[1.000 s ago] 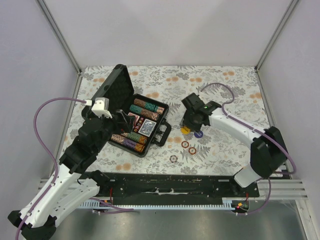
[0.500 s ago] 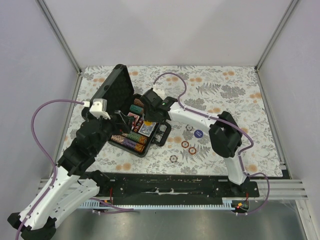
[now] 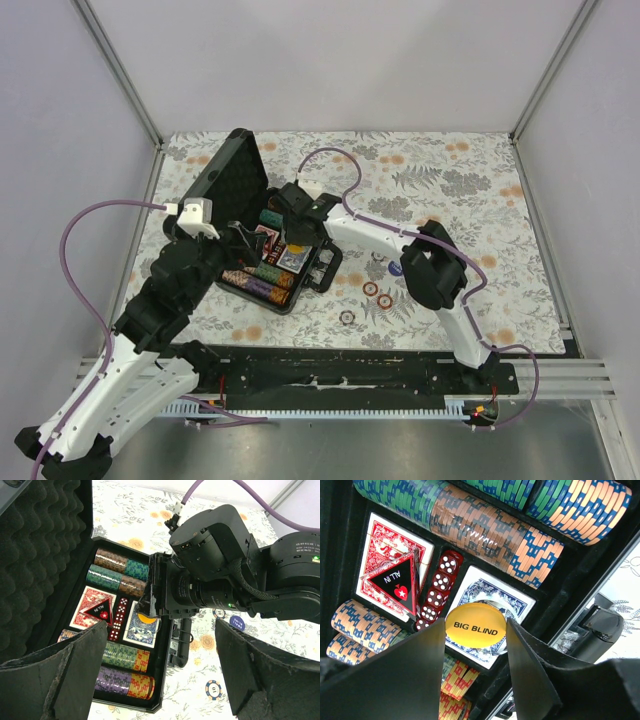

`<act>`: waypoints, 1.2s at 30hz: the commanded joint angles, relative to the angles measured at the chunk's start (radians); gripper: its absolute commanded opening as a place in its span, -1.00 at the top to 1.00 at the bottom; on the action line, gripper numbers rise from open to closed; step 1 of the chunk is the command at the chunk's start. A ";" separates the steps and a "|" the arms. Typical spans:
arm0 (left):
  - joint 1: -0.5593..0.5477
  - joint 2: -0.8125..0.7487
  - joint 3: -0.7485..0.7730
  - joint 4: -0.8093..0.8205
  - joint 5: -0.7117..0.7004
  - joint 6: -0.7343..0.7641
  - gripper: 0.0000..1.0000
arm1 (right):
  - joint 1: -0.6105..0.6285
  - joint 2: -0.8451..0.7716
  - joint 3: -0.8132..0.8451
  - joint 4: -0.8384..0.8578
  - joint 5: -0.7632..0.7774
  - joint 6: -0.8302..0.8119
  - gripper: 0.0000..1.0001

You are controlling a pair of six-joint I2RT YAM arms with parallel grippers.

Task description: Pack up texas hold em set

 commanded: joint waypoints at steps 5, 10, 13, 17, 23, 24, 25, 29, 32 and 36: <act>-0.001 -0.010 -0.001 0.009 -0.035 0.034 -0.88 | 0.007 0.030 0.097 -0.093 0.036 -0.016 -0.10; -0.001 -0.010 0.001 0.009 -0.036 0.031 -0.88 | 0.009 0.038 0.123 -0.130 0.022 -0.024 -0.18; -0.003 -0.009 0.001 0.009 -0.033 0.031 -0.88 | 0.007 0.045 0.140 -0.142 0.010 -0.030 -0.28; -0.003 -0.006 0.002 0.009 -0.028 0.032 -0.89 | 0.006 0.047 0.164 -0.157 0.004 -0.048 -0.36; -0.001 -0.006 0.004 0.009 -0.025 0.032 -0.89 | -0.017 -0.019 0.138 -0.173 0.023 -0.056 -0.36; -0.001 -0.007 0.004 0.009 -0.025 0.035 -0.89 | -0.028 -0.046 0.112 -0.174 0.031 -0.059 -0.35; -0.001 -0.007 0.006 0.007 -0.024 0.035 -0.89 | -0.039 -0.078 0.080 -0.174 0.037 -0.060 -0.35; -0.001 -0.010 0.007 0.007 -0.022 0.040 -0.88 | -0.105 -0.201 -0.099 -0.173 0.059 -0.062 -0.36; -0.001 -0.012 0.007 0.010 -0.024 0.041 -0.89 | -0.152 -0.304 -0.265 -0.173 0.063 -0.056 -0.37; -0.001 -0.007 0.006 0.013 -0.018 0.040 -0.89 | -0.226 -0.398 -0.449 -0.167 0.056 -0.048 -0.43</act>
